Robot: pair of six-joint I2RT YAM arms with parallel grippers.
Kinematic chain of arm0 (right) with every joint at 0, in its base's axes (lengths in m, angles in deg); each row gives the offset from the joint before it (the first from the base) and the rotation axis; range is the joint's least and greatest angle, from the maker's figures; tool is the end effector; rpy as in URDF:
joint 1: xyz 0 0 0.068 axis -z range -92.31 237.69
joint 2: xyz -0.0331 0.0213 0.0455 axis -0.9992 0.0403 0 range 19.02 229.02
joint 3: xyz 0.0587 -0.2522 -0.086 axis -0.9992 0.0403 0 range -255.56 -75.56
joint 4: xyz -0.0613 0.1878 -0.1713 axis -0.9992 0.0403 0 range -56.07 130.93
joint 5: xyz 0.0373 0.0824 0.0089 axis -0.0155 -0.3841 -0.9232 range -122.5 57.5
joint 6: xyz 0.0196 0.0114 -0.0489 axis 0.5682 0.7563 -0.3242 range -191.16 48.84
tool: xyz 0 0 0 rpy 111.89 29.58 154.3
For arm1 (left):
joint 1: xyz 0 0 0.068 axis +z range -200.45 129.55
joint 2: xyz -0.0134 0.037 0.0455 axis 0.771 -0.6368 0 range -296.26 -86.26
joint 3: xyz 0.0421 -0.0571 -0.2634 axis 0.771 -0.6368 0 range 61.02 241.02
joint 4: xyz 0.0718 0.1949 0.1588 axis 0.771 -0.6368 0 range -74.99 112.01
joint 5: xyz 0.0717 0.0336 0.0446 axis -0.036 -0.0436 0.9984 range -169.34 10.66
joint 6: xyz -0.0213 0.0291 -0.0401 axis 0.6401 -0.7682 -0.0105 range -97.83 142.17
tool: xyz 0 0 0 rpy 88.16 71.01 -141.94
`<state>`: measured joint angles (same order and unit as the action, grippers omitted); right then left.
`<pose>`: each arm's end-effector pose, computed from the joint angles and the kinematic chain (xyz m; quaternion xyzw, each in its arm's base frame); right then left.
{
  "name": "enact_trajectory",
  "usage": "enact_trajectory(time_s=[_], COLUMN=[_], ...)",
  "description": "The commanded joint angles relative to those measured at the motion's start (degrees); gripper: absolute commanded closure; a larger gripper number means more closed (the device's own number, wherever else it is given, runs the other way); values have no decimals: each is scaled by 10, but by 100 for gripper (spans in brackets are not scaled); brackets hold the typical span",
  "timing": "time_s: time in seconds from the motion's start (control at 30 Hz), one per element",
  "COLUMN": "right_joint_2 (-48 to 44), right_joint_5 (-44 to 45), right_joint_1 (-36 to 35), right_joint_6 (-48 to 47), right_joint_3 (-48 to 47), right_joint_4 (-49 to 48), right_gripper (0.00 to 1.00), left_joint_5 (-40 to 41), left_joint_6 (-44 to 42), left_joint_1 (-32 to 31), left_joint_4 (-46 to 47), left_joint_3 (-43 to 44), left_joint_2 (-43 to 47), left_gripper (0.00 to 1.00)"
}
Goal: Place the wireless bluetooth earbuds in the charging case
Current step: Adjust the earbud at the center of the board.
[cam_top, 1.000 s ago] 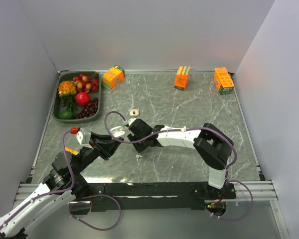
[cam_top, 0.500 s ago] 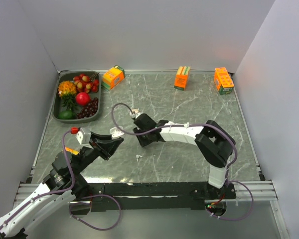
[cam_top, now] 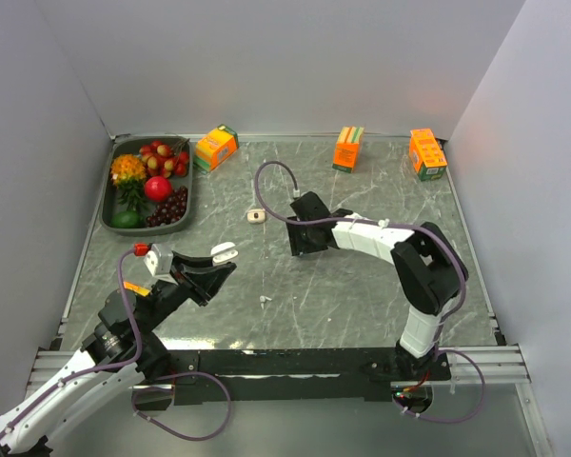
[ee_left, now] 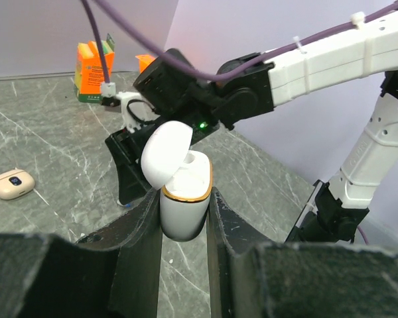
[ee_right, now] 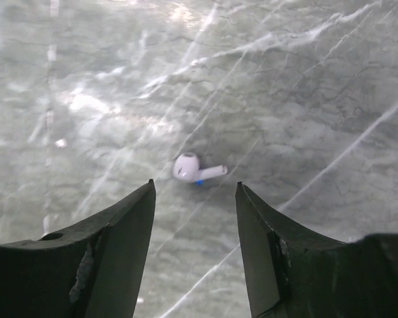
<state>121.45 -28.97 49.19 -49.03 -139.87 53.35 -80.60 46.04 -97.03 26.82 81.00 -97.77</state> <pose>0.2873 0.2258 0.1749 -0.1281 0.9511 0.1155 0.2561 0.0691 -0.0743 0.2868 0.1306 0.6066 -0.4579 0.6366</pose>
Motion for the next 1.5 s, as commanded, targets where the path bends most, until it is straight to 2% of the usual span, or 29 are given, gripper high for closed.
enact_trajectory(time_s=[0.0,0.23,0.37,0.6,0.8,1.13,1.47], right_joint_2=[-60,-67,-76,-36,-15,33,54], right_joint_5=[1,19,13,45,54,53,51], right_joint_1=[-6,-5,-6,-42,-46,-45,-44], right_joint_6=[-1,26,53,-72,-106,-135,-110], right_joint_3=[-6,0,26,-9,-24,-50,-65], right_joint_4=[9,31,3,14,1,-4,5], right_gripper=[39,37,38,38,38,42,51], left_joint_5=[6,8,9,2,0,-8,-6], left_joint_6=[7,9,9,9,12,8,11], left_joint_1=[-3,-3,-3,-3,-3,-3,-3], left_joint_4=[16,16,15,16,16,16,19], left_joint_3=[23,23,25,26,25,28,23], left_joint_2=[-4,-5,-9,-17,-17,-25,-22], left_gripper=[99,99,99,99,99,99,99])
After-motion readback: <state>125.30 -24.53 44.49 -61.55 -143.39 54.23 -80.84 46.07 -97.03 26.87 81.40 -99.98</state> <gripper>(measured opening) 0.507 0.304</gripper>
